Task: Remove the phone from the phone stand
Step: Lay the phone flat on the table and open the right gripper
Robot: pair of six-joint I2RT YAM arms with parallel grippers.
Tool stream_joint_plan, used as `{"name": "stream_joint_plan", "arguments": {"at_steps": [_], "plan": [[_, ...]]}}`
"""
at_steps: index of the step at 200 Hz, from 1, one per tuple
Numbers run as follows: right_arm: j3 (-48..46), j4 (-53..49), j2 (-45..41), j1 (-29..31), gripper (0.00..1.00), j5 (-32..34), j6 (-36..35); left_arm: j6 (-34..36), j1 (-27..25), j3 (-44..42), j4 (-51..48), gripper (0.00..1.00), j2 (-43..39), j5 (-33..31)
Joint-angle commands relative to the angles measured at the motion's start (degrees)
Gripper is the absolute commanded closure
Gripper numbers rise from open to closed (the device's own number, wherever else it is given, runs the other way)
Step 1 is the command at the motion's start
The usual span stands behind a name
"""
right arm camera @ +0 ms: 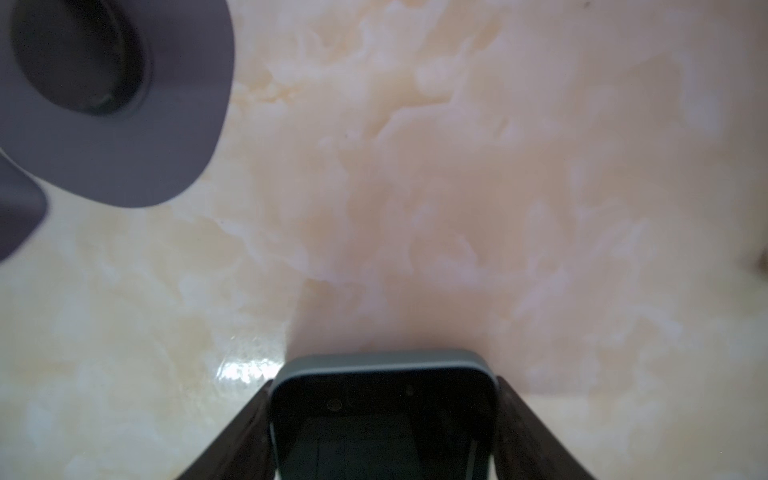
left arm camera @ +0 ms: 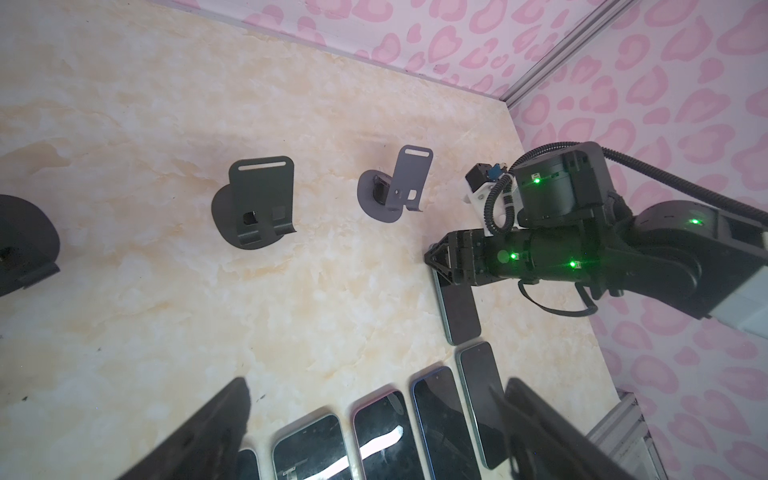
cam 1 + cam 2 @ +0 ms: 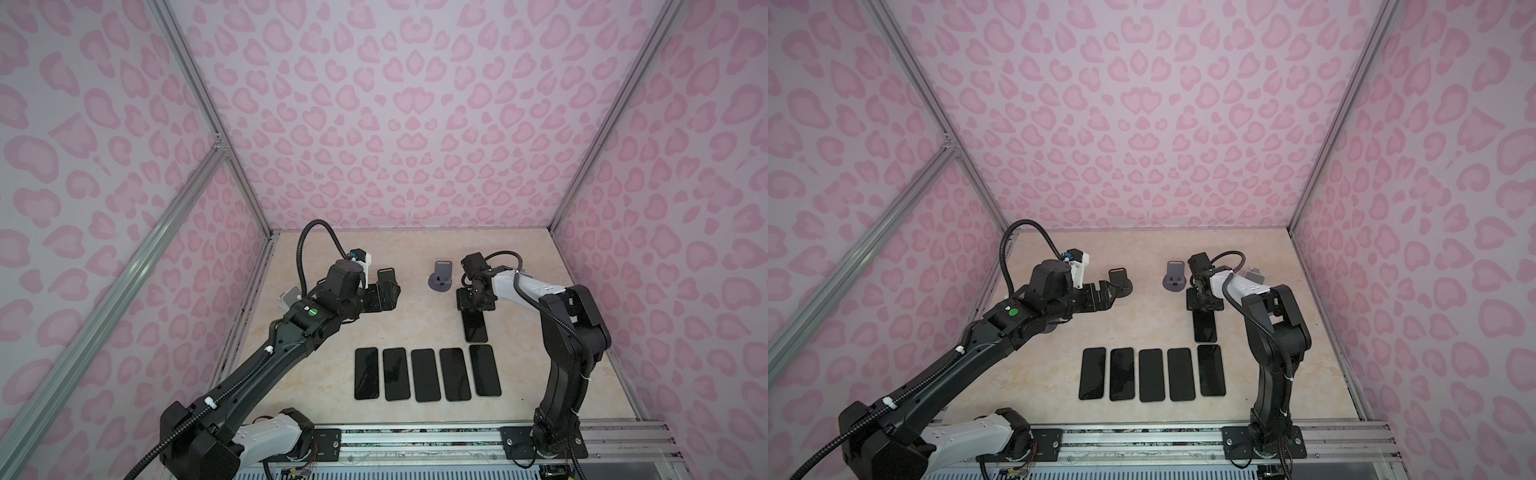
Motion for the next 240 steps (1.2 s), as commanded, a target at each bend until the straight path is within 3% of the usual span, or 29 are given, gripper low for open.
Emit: {"name": "stream_joint_plan", "arguments": {"at_steps": [1, 112, 240], "plan": [[-0.2, 1.5, 0.6, 0.1, 0.39, -0.4, 0.7, 0.4, 0.0, 0.0, 1.6, 0.04, 0.1, -0.2], [-0.5, 1.6, -0.6, 0.9, 0.26, 1.0, 0.9, 0.5, 0.0, 0.1, 1.5, 0.04, 0.0, 0.0], [1.3, -0.4, 1.5, 1.6, 0.21, 2.6, -0.9, 0.6, 0.0, 0.2, 1.4, 0.04, -0.3, 0.1]]}}
